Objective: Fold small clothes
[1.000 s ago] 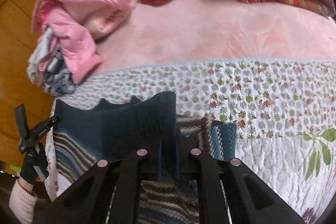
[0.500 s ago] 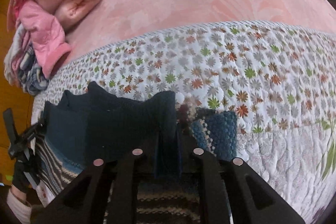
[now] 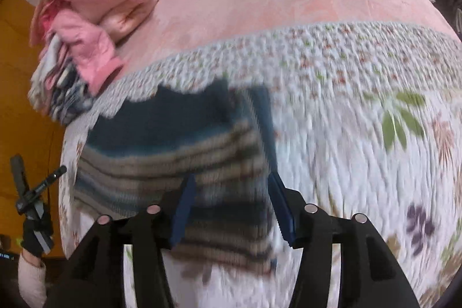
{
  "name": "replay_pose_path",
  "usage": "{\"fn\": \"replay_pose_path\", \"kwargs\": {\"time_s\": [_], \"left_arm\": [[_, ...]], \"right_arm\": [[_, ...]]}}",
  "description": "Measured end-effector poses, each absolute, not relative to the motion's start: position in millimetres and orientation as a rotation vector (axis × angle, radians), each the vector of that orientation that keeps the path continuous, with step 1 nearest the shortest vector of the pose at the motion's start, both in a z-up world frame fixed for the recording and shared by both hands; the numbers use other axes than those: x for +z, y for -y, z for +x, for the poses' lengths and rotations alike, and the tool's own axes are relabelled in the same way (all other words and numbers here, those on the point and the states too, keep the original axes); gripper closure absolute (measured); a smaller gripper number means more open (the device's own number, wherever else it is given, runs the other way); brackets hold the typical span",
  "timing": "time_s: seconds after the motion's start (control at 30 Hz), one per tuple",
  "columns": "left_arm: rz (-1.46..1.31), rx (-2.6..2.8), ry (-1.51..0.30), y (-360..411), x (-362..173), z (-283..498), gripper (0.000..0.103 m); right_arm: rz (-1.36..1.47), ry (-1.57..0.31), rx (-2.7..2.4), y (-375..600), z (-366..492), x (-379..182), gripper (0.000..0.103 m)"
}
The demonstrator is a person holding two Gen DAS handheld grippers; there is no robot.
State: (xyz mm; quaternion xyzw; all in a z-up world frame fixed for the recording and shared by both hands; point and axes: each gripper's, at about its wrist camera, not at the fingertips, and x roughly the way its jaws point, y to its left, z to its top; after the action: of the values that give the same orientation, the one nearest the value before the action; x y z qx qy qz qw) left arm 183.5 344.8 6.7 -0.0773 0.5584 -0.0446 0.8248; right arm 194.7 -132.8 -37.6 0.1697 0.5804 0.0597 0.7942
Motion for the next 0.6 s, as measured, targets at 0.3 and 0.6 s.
{"fn": "replay_pose_path", "kwargs": {"time_s": [0.3, 0.6], "left_arm": [[-0.229, -0.118, -1.303, -328, -33, 148, 0.032], [-0.193, -0.056, -1.357, -336, -71, 157, 0.032]], "right_arm": [[0.321, -1.371, 0.125, 120, 150, -88, 0.048], [0.393, -1.476, 0.137, 131, 146, -118, 0.092]]}}
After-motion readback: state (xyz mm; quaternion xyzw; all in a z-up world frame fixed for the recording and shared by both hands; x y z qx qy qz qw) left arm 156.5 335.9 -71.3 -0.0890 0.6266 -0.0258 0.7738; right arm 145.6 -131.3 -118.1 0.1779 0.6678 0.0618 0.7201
